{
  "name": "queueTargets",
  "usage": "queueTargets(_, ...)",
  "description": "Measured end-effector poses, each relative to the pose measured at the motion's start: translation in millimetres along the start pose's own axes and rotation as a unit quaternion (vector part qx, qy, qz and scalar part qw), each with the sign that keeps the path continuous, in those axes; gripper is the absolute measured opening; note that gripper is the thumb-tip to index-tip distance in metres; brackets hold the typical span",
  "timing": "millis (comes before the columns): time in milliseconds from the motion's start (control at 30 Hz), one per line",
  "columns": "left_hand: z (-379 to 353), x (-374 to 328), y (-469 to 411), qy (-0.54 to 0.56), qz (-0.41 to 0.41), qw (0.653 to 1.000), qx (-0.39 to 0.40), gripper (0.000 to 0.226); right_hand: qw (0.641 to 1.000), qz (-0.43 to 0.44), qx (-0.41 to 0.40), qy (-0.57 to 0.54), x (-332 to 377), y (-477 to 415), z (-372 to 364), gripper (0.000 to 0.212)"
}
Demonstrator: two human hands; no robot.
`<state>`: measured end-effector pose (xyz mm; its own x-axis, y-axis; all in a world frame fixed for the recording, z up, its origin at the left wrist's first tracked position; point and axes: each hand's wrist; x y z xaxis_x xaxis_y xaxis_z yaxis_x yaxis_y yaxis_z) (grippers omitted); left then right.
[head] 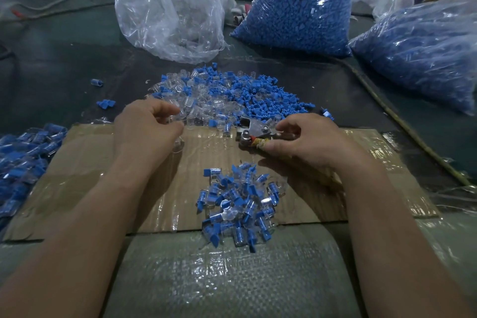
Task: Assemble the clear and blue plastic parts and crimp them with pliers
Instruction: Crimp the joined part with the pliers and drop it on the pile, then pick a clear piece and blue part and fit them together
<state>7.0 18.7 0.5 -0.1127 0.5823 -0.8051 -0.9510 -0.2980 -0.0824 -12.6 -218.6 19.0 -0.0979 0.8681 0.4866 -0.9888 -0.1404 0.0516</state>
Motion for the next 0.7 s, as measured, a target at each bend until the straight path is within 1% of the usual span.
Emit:
queueTargets(100,-0.5,2.4,-0.4,-0.047,0.002,0.998,0.028,0.017,0.999,0.006,-0.050,-0.013,-1.0,-1.2,0.3,0.036)
queueTargets(167,-1.4,3.2,0.7,-0.103,-0.009,0.993,0.061,0.011,0.993,0.011,-0.119,-0.010,-2.7,-2.2,1.3,0.021)
queueTargets(233,-3.0,3.9,0.4,-0.129,-0.021,0.988,0.079,0.006,0.980,-0.001,-0.200,-0.021,-6.1,-2.5,4.5,0.011)
queueTargets(300,-3.2,2.6,1.4,-0.109,-0.030,0.990,0.079,0.006,0.964,-0.018,-0.264,-0.025,-10.6,-2.9,8.3,0.008)
queueTargets(333,-2.8,0.5,3.1,-0.080,-0.030,0.993,0.081,0.005,0.957,-0.025,-0.287,-0.026,-13.1,-3.3,9.9,0.008)
queueTargets(400,-0.6,-4.8,7.6,0.019,-0.010,0.994,0.107,0.007,0.948,-0.037,-0.314,-0.030,-17.3,-4.8,11.6,0.007)
queueTargets(467,1.6,-11.2,13.2,0.129,0.031,0.979,0.156,0.009,0.948,-0.042,-0.313,-0.036,-20.4,-6.8,10.7,0.006)
queueTargets(500,2.1,-13.5,15.3,0.165,0.049,0.969,0.179,0.011,0.953,-0.038,-0.300,-0.035,-21.0,-8.4,9.0,0.005)
queueTargets(567,2.2,-16.6,17.0,0.196,0.069,0.957,0.202,0.017,0.963,-0.019,-0.265,-0.037,-20.0,-12.5,3.4,0.008)
queueTargets(700,1.4,-19.3,19.3,0.217,0.084,0.949,0.211,0.019,0.983,0.008,-0.185,-0.004,-13.3,-21.4,-9.0,0.017)
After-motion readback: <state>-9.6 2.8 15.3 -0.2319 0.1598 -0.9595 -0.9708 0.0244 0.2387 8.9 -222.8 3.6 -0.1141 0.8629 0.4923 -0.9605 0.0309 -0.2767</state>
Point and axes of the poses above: each hand's wrist, its own y-axis away from the middle knuckle, its own z-axis out of the back of the hand, x = y × z, and after that the axes turned 11 degrees about z, right-handed
